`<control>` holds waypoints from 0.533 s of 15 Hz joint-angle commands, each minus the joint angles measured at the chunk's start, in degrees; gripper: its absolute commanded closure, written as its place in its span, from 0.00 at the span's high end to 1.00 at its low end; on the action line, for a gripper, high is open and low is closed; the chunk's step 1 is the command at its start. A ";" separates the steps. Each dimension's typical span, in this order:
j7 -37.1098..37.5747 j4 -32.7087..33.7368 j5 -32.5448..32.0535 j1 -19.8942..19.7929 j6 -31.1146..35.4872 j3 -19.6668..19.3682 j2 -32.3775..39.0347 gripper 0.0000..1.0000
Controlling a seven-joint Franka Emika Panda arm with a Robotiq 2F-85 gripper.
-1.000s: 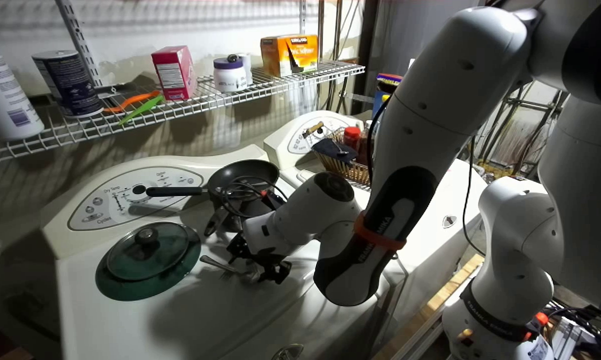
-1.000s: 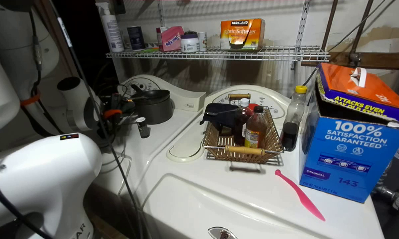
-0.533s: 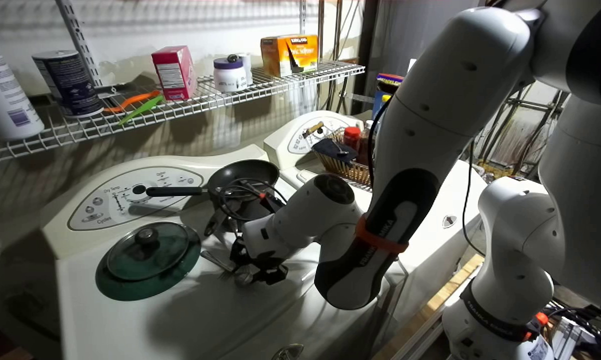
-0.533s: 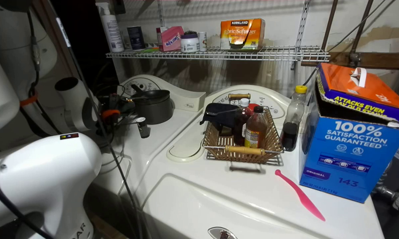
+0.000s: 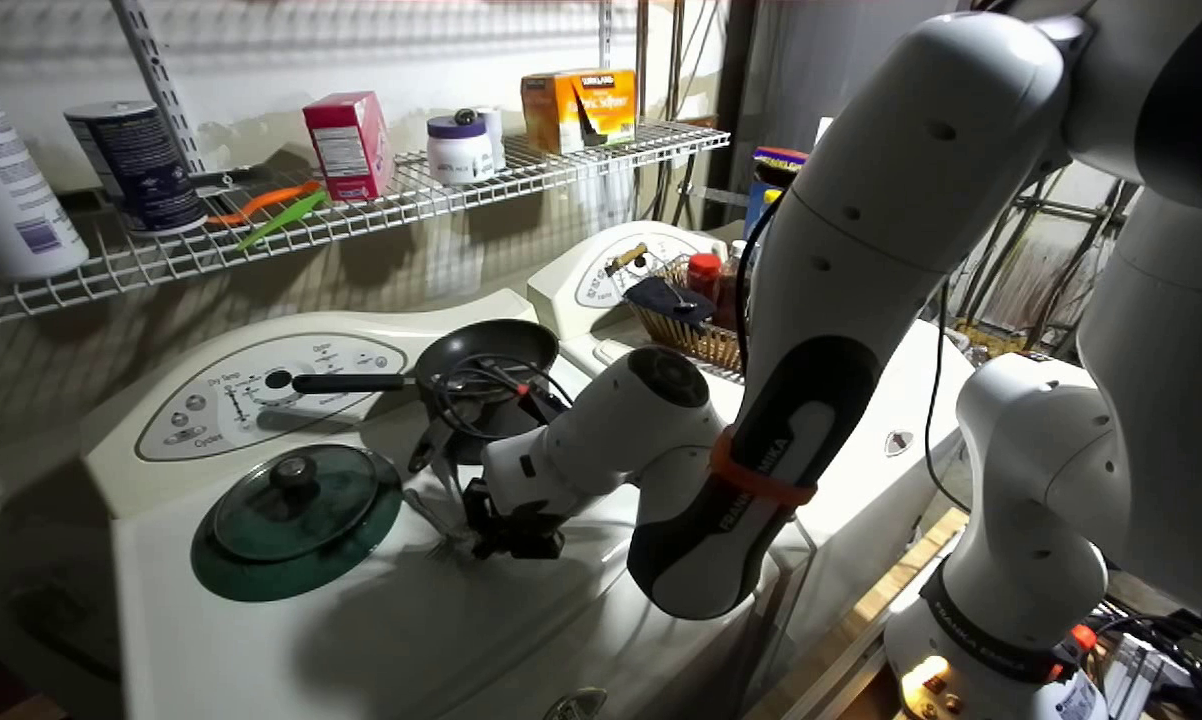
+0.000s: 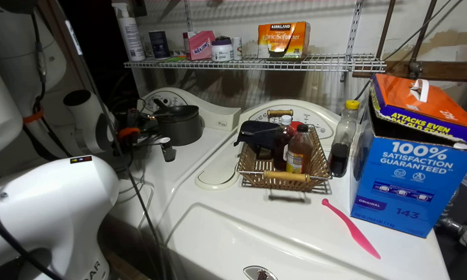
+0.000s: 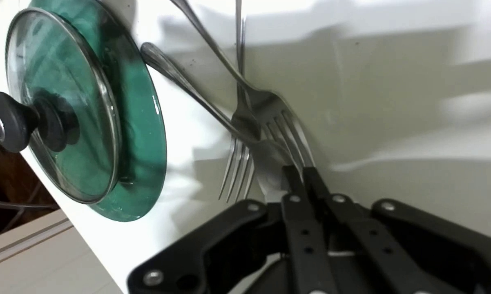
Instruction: Pick up one silver spoon and put it in the black pot
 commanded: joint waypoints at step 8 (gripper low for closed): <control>-3.79 -0.95 5.68 7.21 2.05 -5.68 -1.96 0.03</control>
